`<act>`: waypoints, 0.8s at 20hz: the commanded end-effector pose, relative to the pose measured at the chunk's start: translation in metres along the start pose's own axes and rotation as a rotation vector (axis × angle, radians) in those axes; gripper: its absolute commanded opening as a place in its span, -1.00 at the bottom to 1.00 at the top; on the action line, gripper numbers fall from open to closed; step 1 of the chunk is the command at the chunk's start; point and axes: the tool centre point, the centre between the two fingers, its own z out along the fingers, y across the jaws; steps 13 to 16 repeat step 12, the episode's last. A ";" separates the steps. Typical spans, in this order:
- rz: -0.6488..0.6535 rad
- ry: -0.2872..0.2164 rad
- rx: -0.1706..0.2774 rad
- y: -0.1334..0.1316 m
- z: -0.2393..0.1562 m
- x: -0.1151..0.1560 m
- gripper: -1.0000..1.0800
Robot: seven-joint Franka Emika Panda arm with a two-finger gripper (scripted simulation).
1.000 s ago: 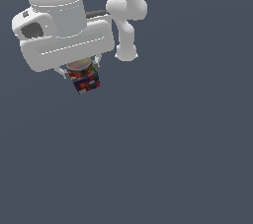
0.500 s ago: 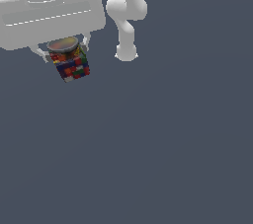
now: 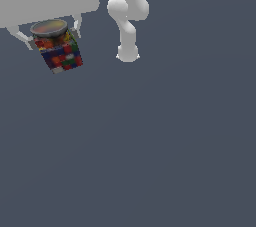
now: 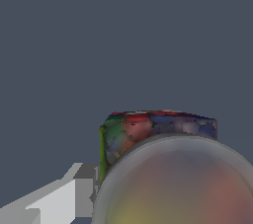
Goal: Pick up the object and move it to a goal position.
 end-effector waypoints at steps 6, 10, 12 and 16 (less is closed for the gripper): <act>0.000 0.002 -0.003 0.004 -0.014 0.002 -1.00; 0.000 0.002 -0.003 0.005 -0.017 0.002 -1.00; 0.000 0.002 -0.003 0.005 -0.017 0.002 -1.00; 0.000 0.002 -0.003 0.005 -0.017 0.002 -1.00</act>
